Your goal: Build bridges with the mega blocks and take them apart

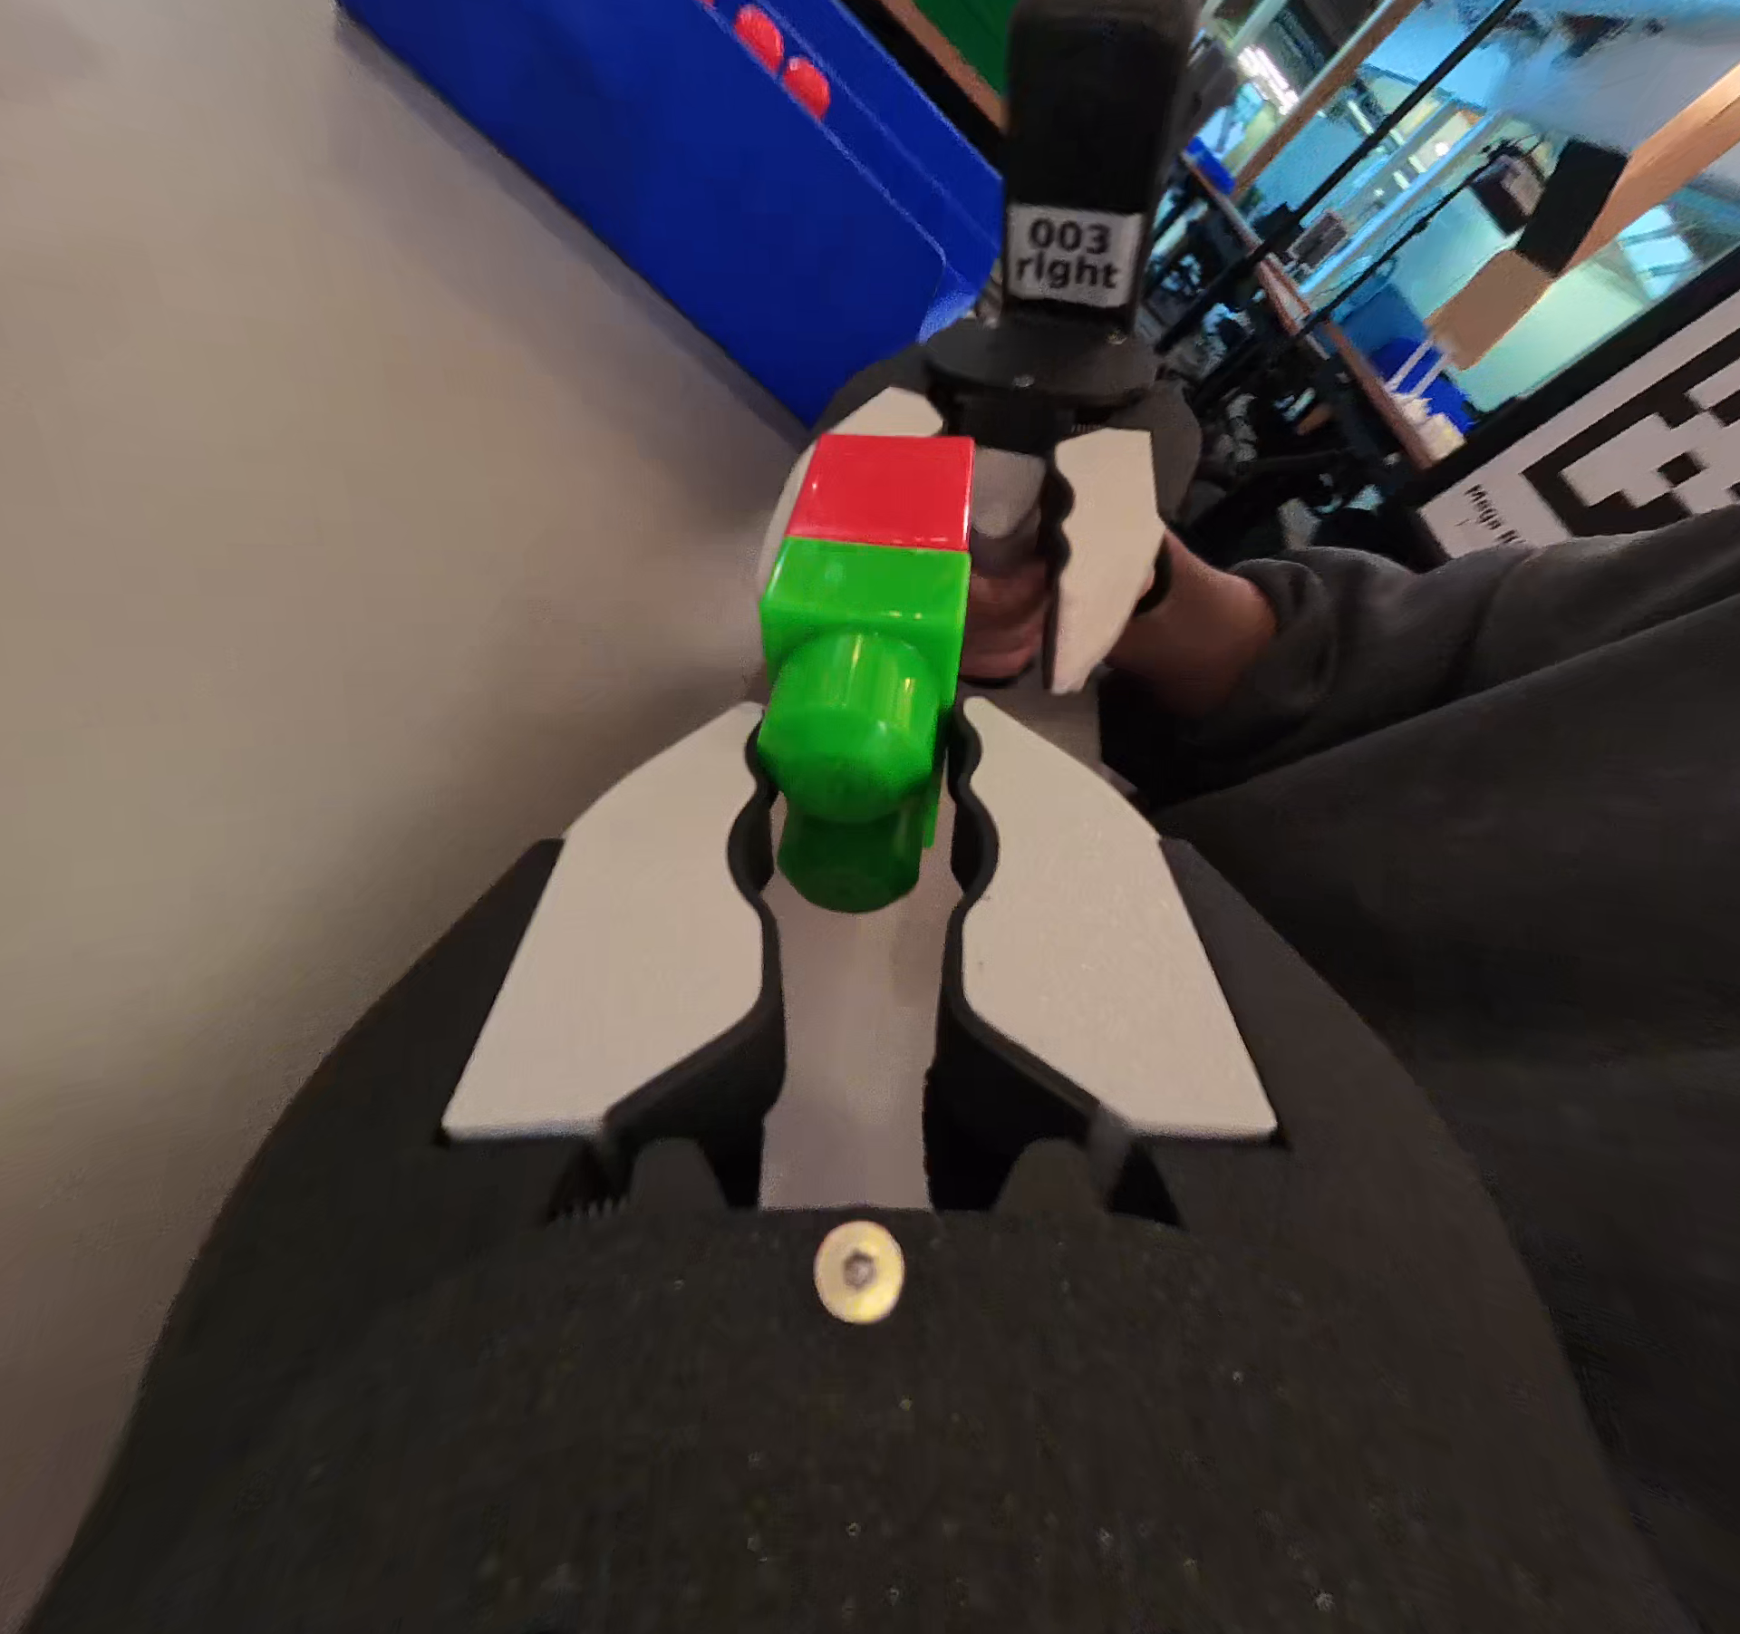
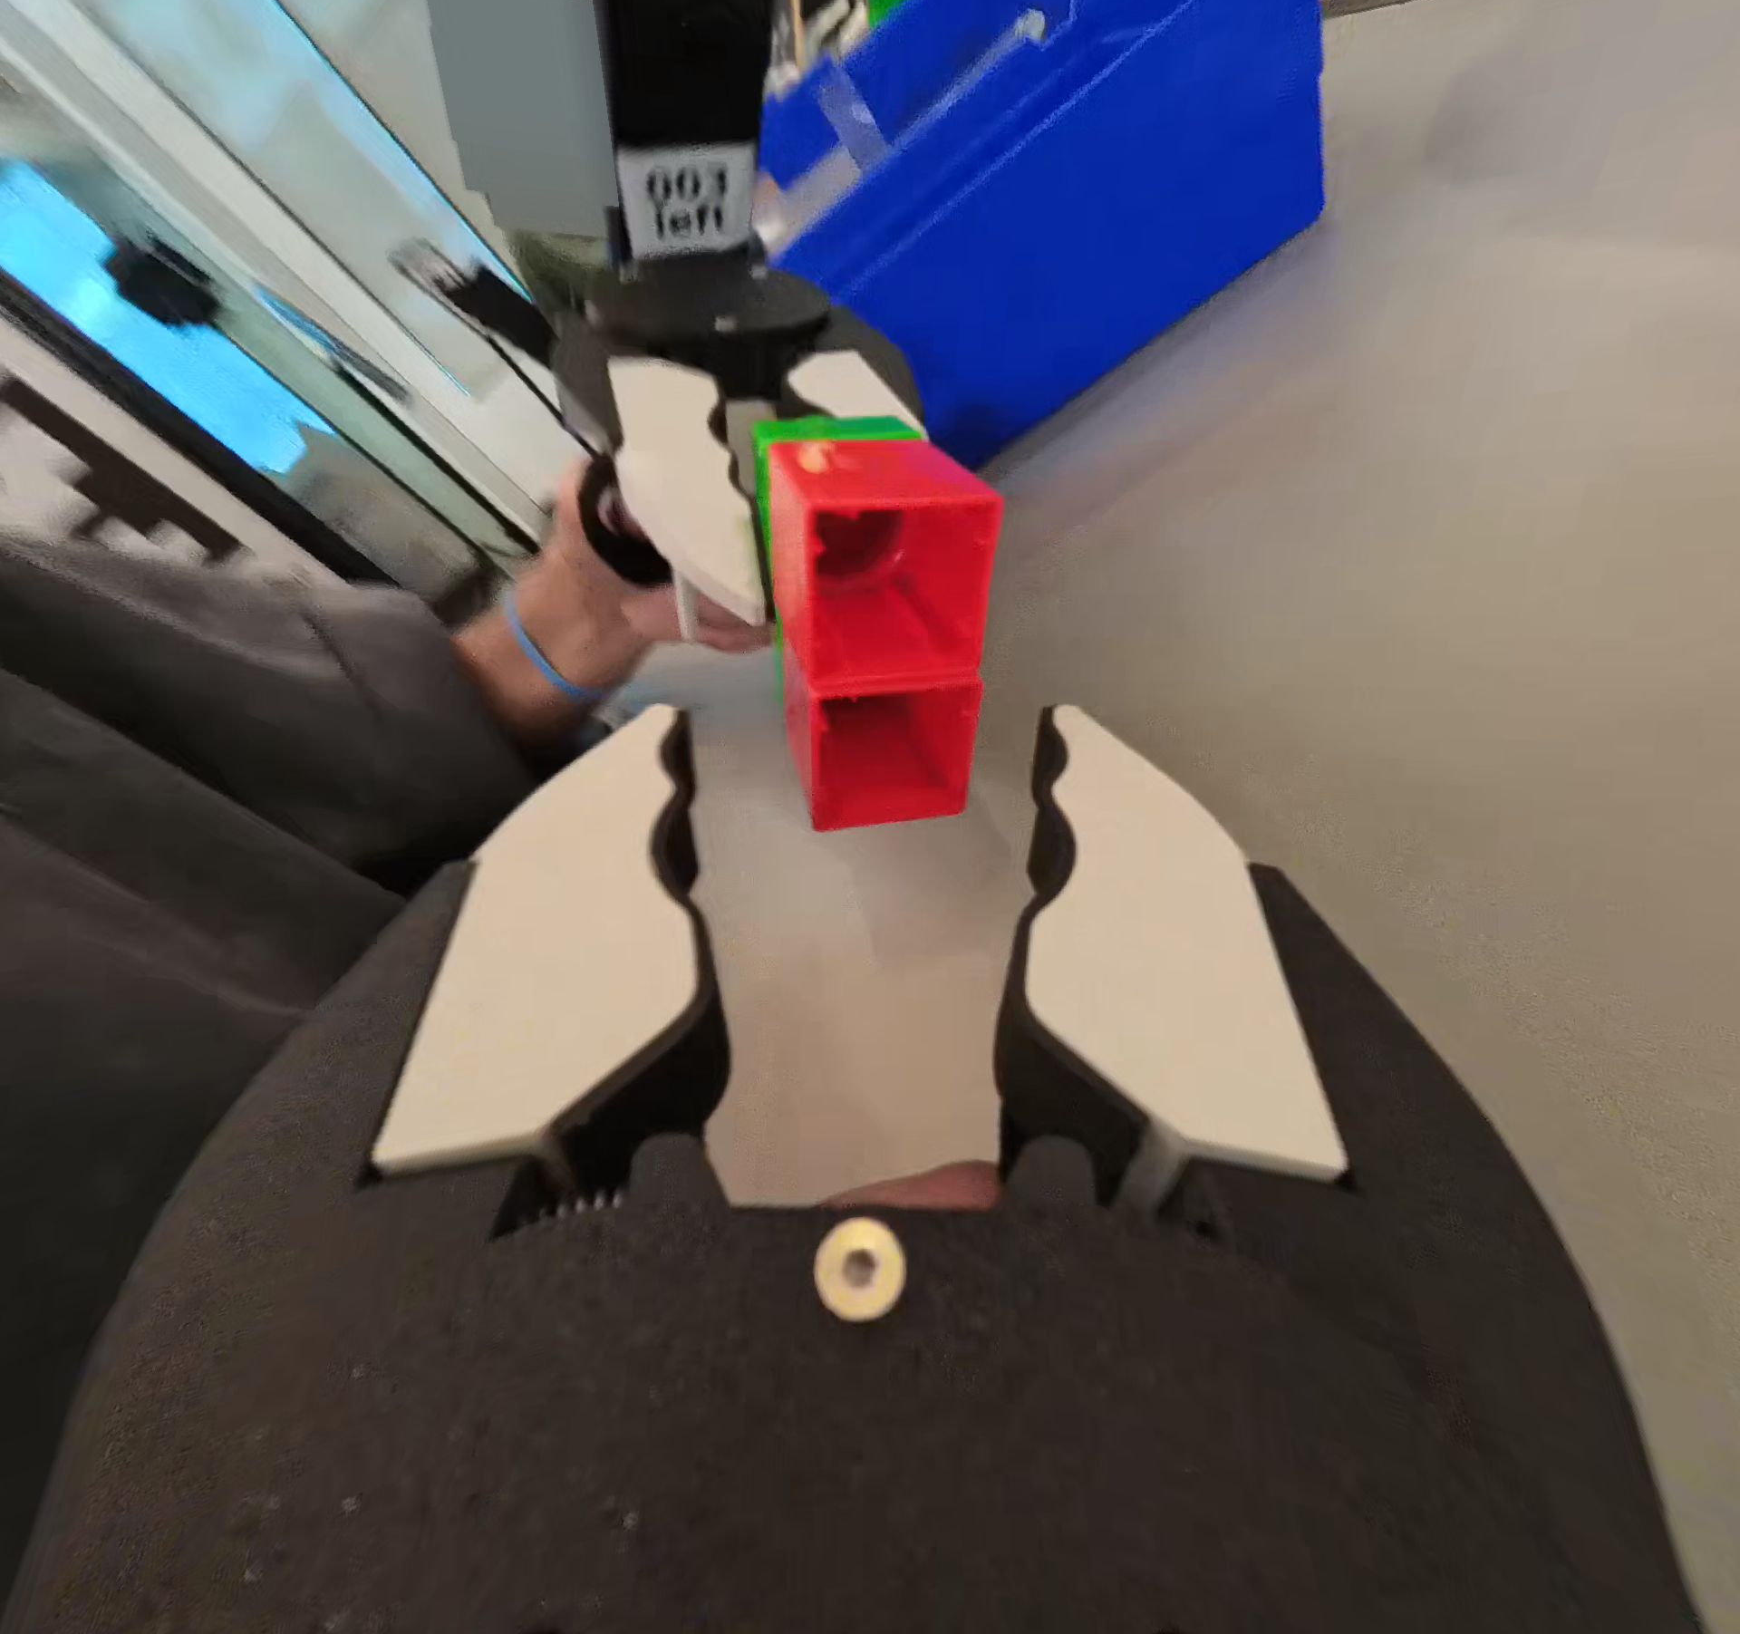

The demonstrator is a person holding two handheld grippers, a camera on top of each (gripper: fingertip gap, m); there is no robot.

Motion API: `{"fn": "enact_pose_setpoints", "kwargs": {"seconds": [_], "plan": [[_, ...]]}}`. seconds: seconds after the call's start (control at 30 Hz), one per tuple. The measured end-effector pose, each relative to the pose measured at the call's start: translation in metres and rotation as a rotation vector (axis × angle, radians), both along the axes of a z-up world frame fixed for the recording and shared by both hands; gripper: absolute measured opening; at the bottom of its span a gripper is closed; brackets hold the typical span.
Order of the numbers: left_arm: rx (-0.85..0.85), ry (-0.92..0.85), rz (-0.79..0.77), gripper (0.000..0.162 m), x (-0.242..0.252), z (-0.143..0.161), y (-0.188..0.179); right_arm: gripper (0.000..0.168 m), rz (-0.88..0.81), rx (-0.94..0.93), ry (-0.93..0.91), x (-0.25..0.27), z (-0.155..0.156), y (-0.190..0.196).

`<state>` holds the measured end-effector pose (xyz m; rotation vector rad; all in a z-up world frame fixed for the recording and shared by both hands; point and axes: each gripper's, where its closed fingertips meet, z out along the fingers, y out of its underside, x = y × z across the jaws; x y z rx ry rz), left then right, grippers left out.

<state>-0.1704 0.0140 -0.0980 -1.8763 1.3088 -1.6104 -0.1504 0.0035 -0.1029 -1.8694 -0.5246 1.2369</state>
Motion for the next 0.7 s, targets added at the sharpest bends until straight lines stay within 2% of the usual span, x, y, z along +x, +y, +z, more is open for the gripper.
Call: {"fn": "enact_pose_setpoints", "kwargs": {"seconds": [0.07,0.13,0.2,0.47,0.7], "plan": [[0.066,-0.032,0.014,0.034,0.001,0.007,0.002,0.059,0.005,-0.02,0.052,-0.002,0.007,0.003],[0.076,-0.042,0.008,0.034,0.0,0.01,0.002,0.043,-0.013,0.033,0.047,-0.001,0.012,0.004],[0.065,-0.056,-0.007,0.034,-0.002,0.01,0.0,0.035,-0.026,0.07,0.018,-0.001,0.011,0.004],[0.069,-0.067,-0.023,0.034,0.001,0.003,-0.01,0.035,-0.015,0.099,-0.031,0.0,0.004,-0.006],[0.106,-0.081,-0.004,0.034,0.001,0.012,-0.011,0.035,-0.018,0.102,0.032,0.0,0.014,-0.006]]}}
